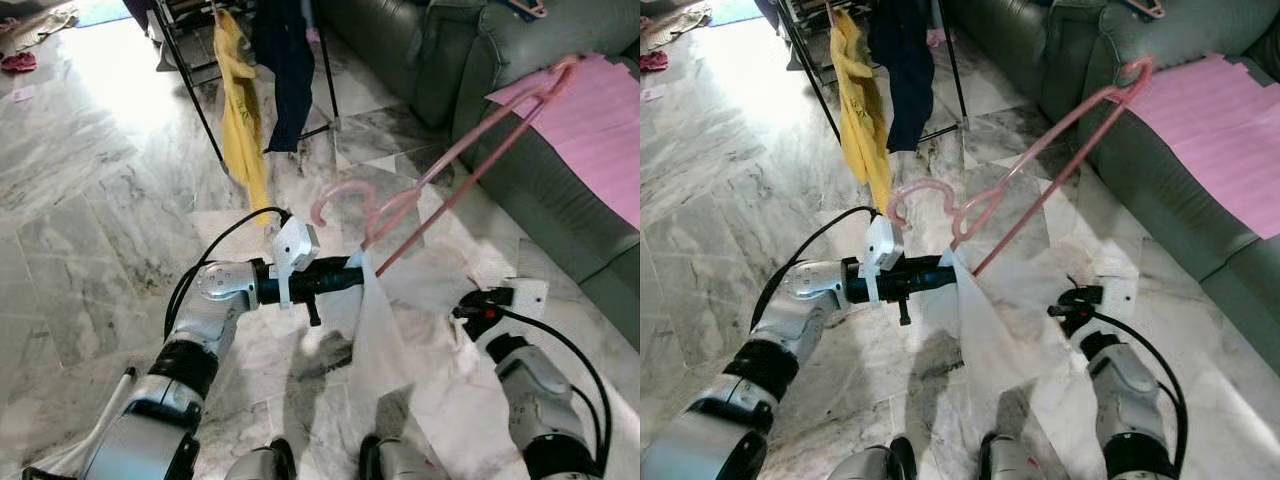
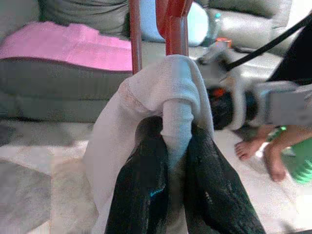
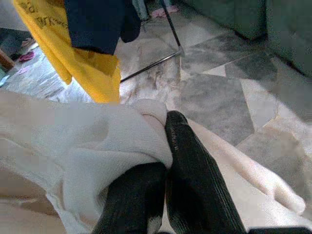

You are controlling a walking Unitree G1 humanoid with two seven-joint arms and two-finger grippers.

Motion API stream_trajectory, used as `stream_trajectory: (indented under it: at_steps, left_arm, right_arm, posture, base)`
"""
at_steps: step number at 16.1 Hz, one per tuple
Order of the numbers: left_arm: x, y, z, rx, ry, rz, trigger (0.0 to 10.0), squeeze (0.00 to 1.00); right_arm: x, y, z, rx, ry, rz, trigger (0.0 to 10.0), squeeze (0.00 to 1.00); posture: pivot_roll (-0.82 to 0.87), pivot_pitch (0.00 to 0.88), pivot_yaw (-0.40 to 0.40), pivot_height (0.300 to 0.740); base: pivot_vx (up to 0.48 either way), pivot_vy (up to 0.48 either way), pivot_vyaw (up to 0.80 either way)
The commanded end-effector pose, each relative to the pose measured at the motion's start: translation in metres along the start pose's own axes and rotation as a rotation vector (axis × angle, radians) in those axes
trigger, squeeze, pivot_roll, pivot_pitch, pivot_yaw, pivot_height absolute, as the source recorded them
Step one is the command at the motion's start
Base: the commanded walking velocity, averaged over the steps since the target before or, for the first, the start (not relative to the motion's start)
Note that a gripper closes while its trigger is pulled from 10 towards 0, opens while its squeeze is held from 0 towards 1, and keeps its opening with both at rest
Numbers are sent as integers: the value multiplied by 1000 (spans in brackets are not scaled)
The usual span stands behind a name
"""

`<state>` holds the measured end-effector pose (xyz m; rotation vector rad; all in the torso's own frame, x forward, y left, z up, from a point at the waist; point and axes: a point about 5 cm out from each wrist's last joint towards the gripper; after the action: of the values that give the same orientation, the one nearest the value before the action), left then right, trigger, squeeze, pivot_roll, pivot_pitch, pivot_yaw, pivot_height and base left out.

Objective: Hang hanger

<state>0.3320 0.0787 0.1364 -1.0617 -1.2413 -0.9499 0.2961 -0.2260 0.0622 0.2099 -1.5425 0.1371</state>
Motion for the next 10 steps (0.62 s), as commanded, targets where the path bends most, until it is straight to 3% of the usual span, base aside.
stream_trajectory:
  at_steps: [1, 3, 5, 10]
  left_arm:
    - [2, 4, 4, 23, -11, -18, 10000, 0]
    - [-1, 6, 6, 43, -4, -20, 10000, 0]
    - [-20, 8, 15, 103, 45, -34, 10000, 0]
    - [-53, -2, 31, 127, 87, 35, 10000, 0]
  right_arm:
    - [0, -1, 3, 2, -3, -5, 0, 0]
    - [4, -1, 4, 5, -12, 2, 0, 0]
    - [21, -2, 1, 18, -78, -5, 0, 0]
    - [56, -17, -5, -87, -185, -35, 0, 0]
  posture:
    - [-205, 204, 71, 740]
    - [-202, 202, 70, 740]
    - [-200, 201, 69, 740]
    - [-214, 209, 65, 740]
  base:
    - [0, 0, 0]
    - [0, 0, 0]
    - [0, 0, 0]
    - [0, 0, 0]
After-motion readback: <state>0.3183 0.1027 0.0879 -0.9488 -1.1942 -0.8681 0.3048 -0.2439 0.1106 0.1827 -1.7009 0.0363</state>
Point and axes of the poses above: a point about 5 cm out from each wrist's last joint towards the gripper, its own z axis pointing back from the gripper into the wrist, its own x axis along the axis of the wrist's last joint, y = z × x, and after that the axes turned 11 degrees about z, right-handed
